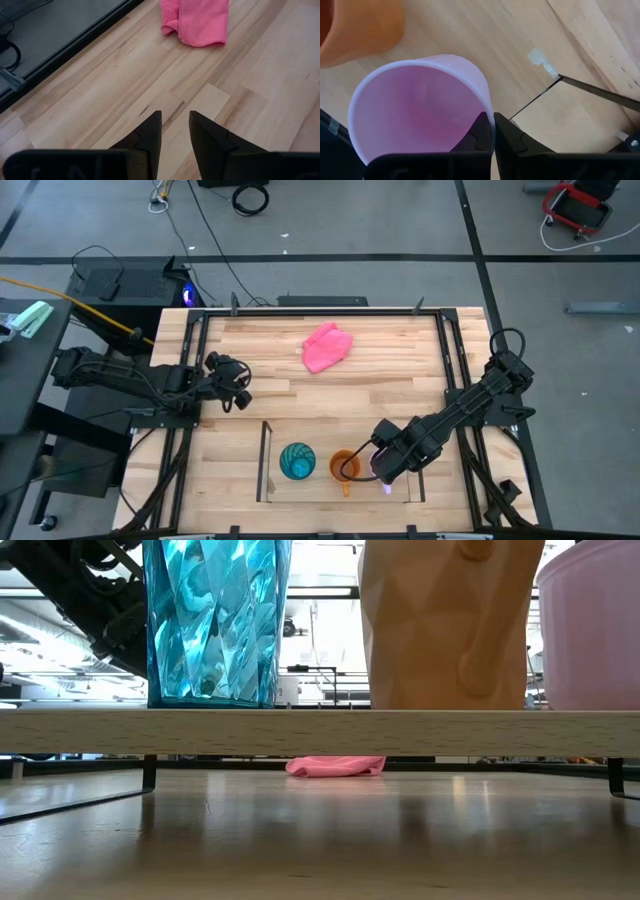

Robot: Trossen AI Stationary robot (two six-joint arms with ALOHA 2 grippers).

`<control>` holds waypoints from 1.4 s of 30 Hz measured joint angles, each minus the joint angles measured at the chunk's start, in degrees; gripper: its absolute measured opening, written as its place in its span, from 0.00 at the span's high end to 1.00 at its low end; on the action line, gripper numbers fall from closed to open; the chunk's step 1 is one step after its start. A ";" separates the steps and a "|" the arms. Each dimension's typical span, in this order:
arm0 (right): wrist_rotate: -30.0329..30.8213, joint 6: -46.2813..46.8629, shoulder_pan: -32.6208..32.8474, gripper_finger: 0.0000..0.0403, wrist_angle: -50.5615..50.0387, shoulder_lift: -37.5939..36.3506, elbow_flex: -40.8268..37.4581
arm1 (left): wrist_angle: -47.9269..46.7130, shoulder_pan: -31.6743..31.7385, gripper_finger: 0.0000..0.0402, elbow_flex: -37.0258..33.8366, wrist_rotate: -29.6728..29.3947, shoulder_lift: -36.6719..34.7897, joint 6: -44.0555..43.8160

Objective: Stack small to large cups/mugs on shelf
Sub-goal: Put the purple mug on the shelf

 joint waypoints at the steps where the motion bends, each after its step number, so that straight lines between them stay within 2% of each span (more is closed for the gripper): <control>1: 0.01 0.00 0.04 0.99 0.03 0.00 0.00 | 0.00 0.00 0.73 0.00 0.00 0.00 0.00; 32: 1.08 2.03 1.43 0.99 0.13 0.00 0.00 | -0.02 0.02 0.73 0.00 0.00 -0.01 -0.11; 42: 0.09 3.54 2.27 0.99 2.22 -0.20 -2.69 | -0.04 0.00 0.73 0.02 0.00 -0.02 -0.09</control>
